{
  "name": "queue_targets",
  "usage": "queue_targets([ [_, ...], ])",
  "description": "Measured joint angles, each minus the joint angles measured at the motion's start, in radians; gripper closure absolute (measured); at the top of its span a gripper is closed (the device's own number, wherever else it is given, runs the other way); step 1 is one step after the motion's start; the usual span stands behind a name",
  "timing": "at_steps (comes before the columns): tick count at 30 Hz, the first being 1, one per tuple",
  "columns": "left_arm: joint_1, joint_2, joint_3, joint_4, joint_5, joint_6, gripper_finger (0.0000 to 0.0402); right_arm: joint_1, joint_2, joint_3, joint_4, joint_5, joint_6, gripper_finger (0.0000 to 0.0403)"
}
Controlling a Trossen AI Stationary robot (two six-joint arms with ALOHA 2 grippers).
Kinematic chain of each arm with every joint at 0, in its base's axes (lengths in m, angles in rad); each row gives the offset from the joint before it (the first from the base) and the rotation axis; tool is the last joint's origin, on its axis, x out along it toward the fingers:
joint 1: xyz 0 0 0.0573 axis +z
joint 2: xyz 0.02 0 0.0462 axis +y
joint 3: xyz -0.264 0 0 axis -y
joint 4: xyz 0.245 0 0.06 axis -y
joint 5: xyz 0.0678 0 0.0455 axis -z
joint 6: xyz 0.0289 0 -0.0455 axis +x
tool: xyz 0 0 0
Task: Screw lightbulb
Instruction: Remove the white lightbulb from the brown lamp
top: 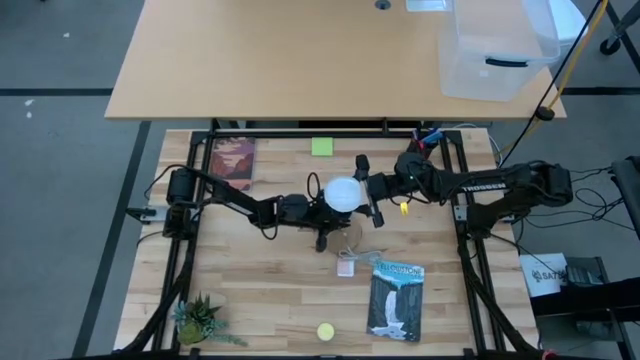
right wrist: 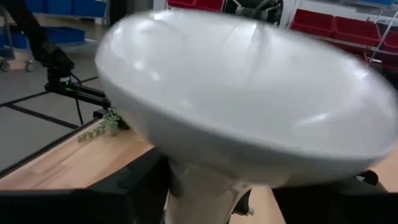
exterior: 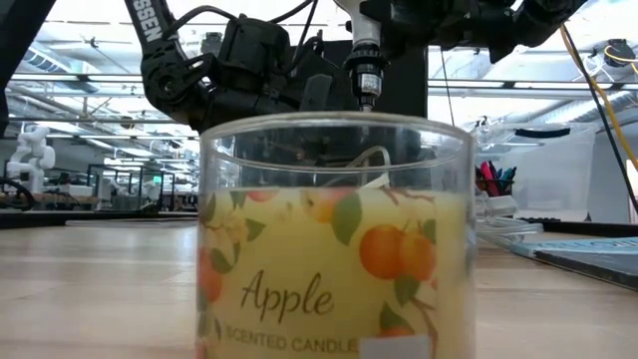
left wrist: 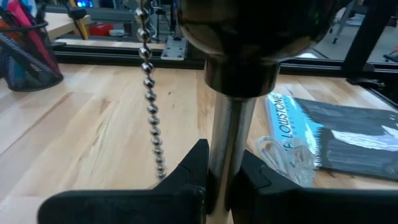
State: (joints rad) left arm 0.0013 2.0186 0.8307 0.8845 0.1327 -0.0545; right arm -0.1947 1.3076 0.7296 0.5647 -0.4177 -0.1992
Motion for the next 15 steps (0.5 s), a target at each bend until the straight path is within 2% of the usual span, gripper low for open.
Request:
queue_targets([
  [5, -0.001, 0.0, 0.0, -0.001, 0.014, -0.007, 0.0371, 0.02, -0.057, 0.0, -0.064, 0.017, 0.02, 0.0117],
  [7, -0.001, 0.0, 0.0, -0.001, 0.014, -0.007, 0.0371, 0.037, -0.079, -0.001, -0.083, 0.069, 0.028, 0.0105],
  [11, 0.001, 0.0, 0.002, 0.0, 0.012, -0.013, 0.0371, 0.065, -0.142, -0.001, -0.178, 0.179, -0.003, 0.0098],
  [15, 0.001, 0.0, 0.0, -0.002, 0.003, -0.011, 0.0371, 0.091, -0.202, 0.0, -0.276, 0.218, 0.017, 0.0097],
])
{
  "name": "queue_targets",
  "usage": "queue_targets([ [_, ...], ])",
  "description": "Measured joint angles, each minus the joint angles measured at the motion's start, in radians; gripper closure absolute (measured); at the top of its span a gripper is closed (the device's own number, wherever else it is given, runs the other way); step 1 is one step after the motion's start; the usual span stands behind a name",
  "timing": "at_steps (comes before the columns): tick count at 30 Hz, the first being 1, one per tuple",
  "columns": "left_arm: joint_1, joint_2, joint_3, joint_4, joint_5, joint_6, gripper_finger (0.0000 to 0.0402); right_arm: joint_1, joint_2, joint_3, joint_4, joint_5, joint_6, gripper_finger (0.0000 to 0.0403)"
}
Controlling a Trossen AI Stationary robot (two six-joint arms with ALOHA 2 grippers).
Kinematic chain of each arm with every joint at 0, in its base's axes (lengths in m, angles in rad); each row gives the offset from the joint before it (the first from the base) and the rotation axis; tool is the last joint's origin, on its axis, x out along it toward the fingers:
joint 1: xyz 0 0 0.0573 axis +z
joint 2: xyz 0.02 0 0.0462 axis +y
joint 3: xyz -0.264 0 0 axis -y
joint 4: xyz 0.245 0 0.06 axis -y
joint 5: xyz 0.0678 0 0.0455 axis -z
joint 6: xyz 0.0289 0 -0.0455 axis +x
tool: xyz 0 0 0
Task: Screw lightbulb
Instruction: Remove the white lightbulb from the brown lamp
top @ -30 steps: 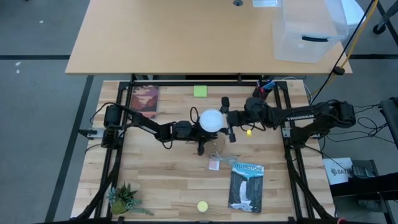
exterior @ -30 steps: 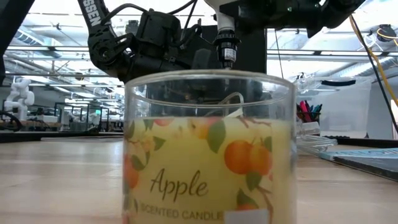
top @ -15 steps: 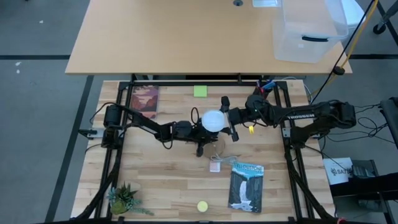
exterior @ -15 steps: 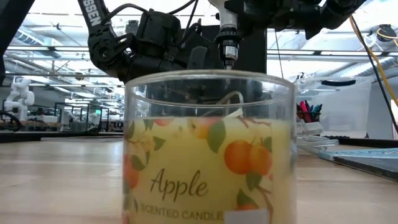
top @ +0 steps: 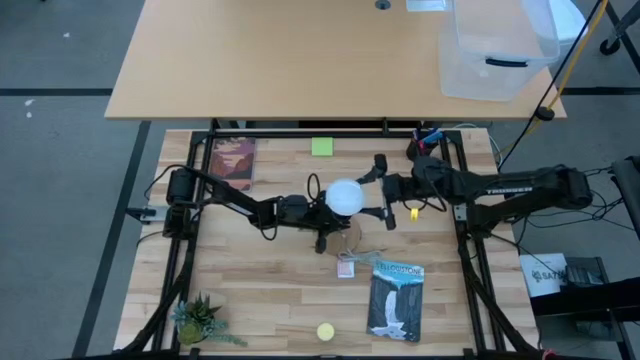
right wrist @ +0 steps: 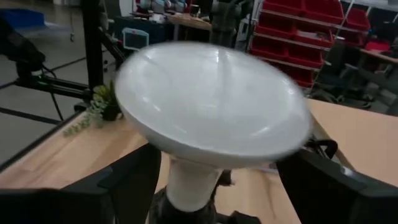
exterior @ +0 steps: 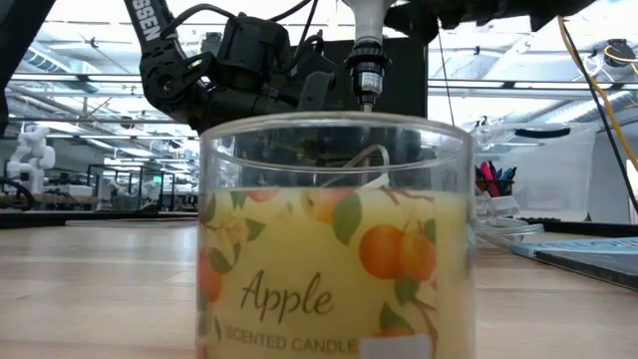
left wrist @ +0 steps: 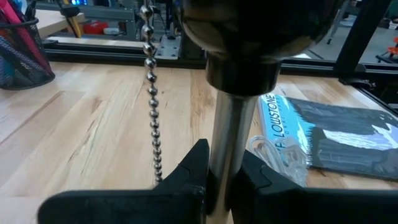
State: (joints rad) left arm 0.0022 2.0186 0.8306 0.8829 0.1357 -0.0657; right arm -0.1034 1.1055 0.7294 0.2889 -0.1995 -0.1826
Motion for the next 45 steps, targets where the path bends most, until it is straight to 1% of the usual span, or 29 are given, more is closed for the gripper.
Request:
queue_targets([
  [2, 0.0, 0.0, 0.0, 0.001, -0.003, 0.003, 0.0371, 0.027, -0.011, 0.001, -0.015, 0.018, 0.015, 0.0097],
  [4, 0.0, 0.0, 0.0, 0.0, -0.005, 0.004, 0.0371, 0.065, -0.012, 0.001, -0.011, 0.081, 0.018, 0.0097],
  [8, -0.003, 0.0, 0.0, 0.0, -0.041, -0.007, 0.0371, 0.147, -0.011, 0.001, -0.044, 0.242, 0.013, 0.0097],
  [11, -0.006, 0.0, 0.0, 0.001, -0.084, -0.023, 0.0371, 0.215, -0.023, 0.001, -0.151, 0.363, 0.023, 0.0097],
  [14, -0.014, 0.0, 0.0, 0.001, -0.128, -0.02, 0.0371, 0.288, -0.055, 0.001, -0.213, 0.513, 0.059, 0.0096],
  [18, -0.02, 0.0, 0.0, 0.002, -0.167, -0.008, 0.0371, 0.375, -0.078, 0.001, -0.223, 0.697, 0.088, 0.0096],
  [22, -0.02, 0.0, 0.0, 0.005, -0.189, -0.007, 0.0371, 0.421, -0.054, -0.006, -0.204, 0.814, 0.14, 0.0096],
  [24, -0.02, 0.0, 0.0, 0.005, -0.203, -0.007, 0.0371, 0.436, -0.025, -0.029, -0.163, 0.848, 0.166, 0.0096],
  [26, -0.02, 0.0, 0.0, 0.006, -0.213, -0.011, 0.0371, 0.448, 0.012, -0.058, -0.084, 0.877, 0.18, 0.0096],
  [31, -0.024, 0.0, 0.0, 0.007, -0.254, -0.015, 0.0371, 0.473, 0.124, -0.127, 0.241, 0.982, 0.145, 0.0096],
  [33, -0.023, 0.0, 0.0, 0.007, -0.281, -0.018, 0.0371, 0.473, 0.17, -0.132, 0.346, 1.002, 0.113, 0.0096],
  [35, -0.022, 0.0, 0.0, 0.007, -0.306, -0.02, 0.0371, 0.463, 0.213, -0.132, 0.443, 1.004, 0.074, 0.0096],
  [38, -0.019, 0.001, 0.0, 0.006, -0.318, -0.034, 0.0371, 0.441, 0.263, -0.132, 0.532, 1.004, 0.056, 0.0096],
  [45, -0.017, 0.001, 0.0, 0.006, -0.347, -0.042, 0.0371, 0.372, 0.31, -0.132, 0.629, 0.954, 0.127, 0.0096],
])
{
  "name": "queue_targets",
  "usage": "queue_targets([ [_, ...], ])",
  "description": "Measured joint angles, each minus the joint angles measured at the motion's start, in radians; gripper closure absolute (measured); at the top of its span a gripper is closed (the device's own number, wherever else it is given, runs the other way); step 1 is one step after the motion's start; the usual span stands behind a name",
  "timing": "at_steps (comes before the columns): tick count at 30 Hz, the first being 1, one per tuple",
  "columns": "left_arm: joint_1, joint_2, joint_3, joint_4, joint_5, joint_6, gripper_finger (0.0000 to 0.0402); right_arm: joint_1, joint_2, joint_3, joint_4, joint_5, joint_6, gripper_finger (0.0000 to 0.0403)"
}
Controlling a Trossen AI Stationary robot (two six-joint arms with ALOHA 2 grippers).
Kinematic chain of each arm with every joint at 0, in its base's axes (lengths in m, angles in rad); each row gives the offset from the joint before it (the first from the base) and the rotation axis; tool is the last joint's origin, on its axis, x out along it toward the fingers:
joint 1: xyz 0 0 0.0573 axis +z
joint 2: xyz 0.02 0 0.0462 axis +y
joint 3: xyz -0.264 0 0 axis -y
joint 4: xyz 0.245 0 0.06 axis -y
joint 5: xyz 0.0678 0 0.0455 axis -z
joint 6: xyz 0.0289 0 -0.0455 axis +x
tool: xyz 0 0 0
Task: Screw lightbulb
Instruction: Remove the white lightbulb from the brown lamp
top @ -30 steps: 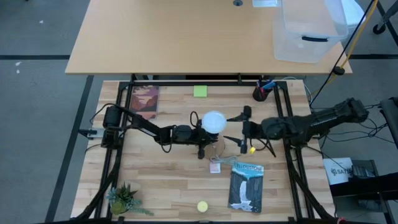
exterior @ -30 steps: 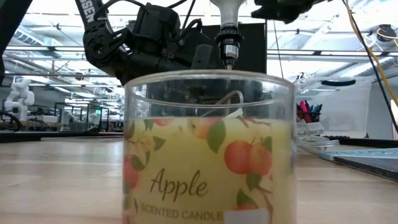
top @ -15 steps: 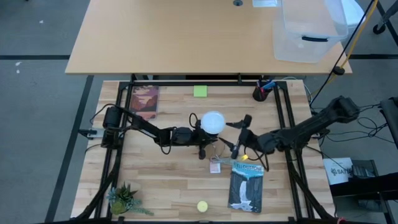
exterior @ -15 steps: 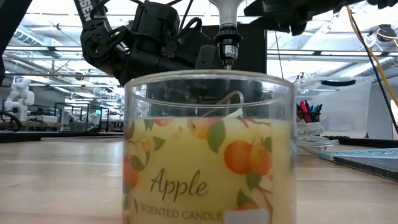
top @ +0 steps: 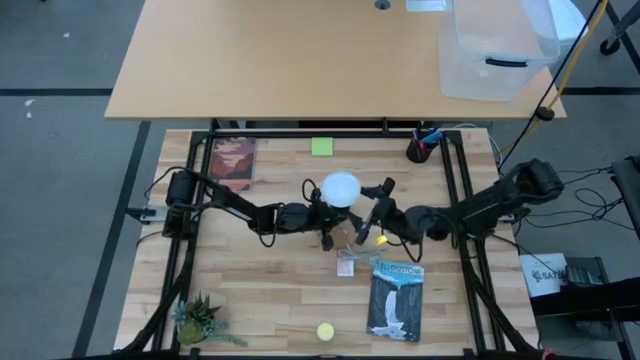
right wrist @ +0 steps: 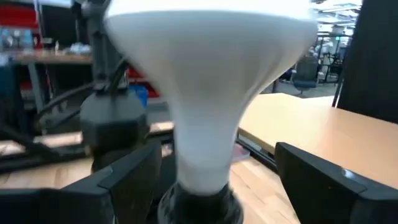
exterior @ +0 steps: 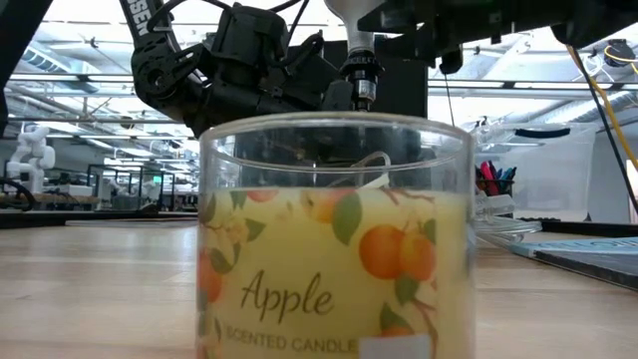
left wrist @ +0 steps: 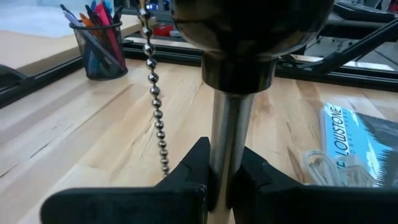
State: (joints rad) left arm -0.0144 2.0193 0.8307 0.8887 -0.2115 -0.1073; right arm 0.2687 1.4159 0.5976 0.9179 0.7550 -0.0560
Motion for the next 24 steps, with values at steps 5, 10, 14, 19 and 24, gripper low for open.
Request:
queue_targets([
  [5, 0.0, 0.0, 0.0, 0.0, -0.002, -0.005, 0.0371, -0.036, 0.019, 0.045, 0.0, -0.079, -0.012, 0.0096],
  [10, 0.0, 0.0, 0.0, 0.001, -0.002, -0.008, 0.0371, -0.061, 0.048, 0.101, -0.005, -0.109, -0.073, 0.0096],
  [14, 0.0, 0.0, 0.0, -0.003, -0.002, -0.01, 0.0371, -0.078, 0.054, 0.123, -0.011, -0.145, -0.124, 0.0099],
  [19, 0.002, 0.0, 0.0, -0.006, 0.004, -0.01, 0.0371, -0.104, 0.039, 0.126, -0.051, -0.208, -0.107, 0.0135],
  [24, 0.005, 0.0, -0.001, -0.007, 0.048, 0.021, 0.0371, -0.128, 0.011, 0.127, -0.125, -0.281, -0.077, 0.0177],
])
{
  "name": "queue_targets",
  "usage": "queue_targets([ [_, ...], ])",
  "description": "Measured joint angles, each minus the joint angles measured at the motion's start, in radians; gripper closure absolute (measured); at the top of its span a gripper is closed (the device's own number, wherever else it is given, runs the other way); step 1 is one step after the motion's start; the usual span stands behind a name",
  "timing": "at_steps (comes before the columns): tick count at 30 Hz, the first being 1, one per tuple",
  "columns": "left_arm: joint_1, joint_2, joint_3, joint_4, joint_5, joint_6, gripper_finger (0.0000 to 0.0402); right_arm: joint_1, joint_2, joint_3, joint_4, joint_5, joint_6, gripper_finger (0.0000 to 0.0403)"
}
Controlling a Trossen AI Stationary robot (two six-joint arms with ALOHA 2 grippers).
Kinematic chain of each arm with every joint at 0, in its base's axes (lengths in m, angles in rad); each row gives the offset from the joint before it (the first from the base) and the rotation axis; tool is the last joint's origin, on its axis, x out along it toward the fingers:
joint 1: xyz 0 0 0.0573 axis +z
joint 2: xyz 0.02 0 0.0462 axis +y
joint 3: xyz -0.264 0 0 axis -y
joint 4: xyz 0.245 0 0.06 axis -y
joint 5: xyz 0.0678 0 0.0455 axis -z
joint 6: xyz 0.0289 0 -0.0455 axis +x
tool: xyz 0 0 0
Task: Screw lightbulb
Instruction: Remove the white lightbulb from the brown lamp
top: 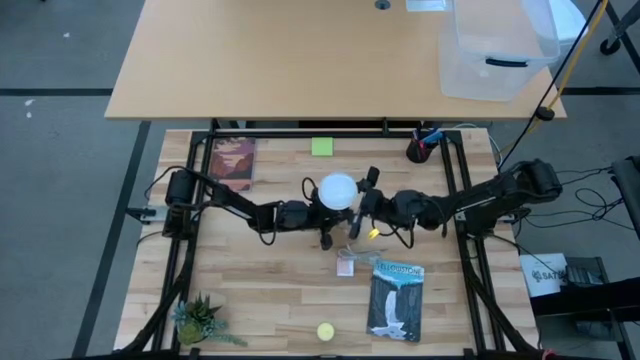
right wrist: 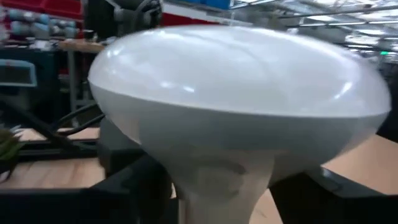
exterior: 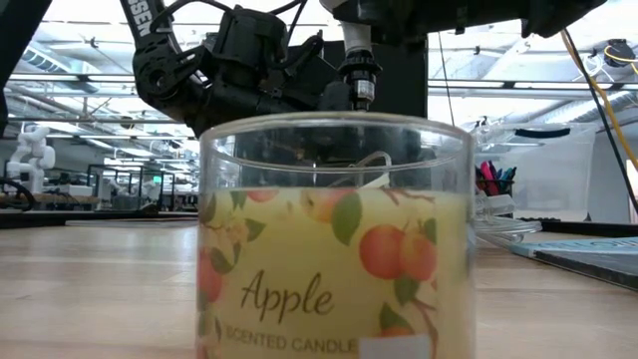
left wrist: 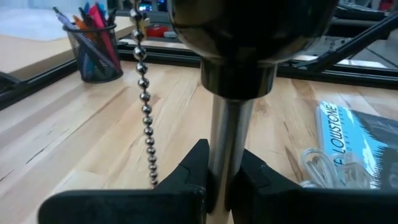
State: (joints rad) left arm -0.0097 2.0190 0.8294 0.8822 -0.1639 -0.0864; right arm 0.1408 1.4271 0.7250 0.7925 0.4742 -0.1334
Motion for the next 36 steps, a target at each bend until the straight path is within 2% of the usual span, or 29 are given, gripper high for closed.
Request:
queue_targets([
  [9, 0.004, 0.0, 0.0, 0.007, 0.12, 0.046, 0.0371, -0.08, -0.085, 0.0, -0.153, -0.234, 0.0, 0.0183],
  [19, 0.018, 0.0, 0.0, 0.007, 0.238, 0.058, 0.0371, -0.219, -0.105, 0.001, -0.198, -0.6, -0.046, 0.0187],
  [25, 0.019, 0.0, 0.001, 0.007, 0.346, 0.059, 0.0371, -0.274, -0.104, 0.002, -0.189, -0.845, -0.073, 0.0187],
  [32, 0.019, 0.0, 0.001, 0.008, 0.423, 0.058, 0.0371, -0.294, -0.103, 0.002, -0.18, -0.96, -0.083, 0.0187],
  [36, 0.019, 0.0, 0.002, 0.009, 0.452, 0.048, 0.0371, -0.293, -0.102, 0.002, -0.159, -0.978, -0.07, 0.0187],
])
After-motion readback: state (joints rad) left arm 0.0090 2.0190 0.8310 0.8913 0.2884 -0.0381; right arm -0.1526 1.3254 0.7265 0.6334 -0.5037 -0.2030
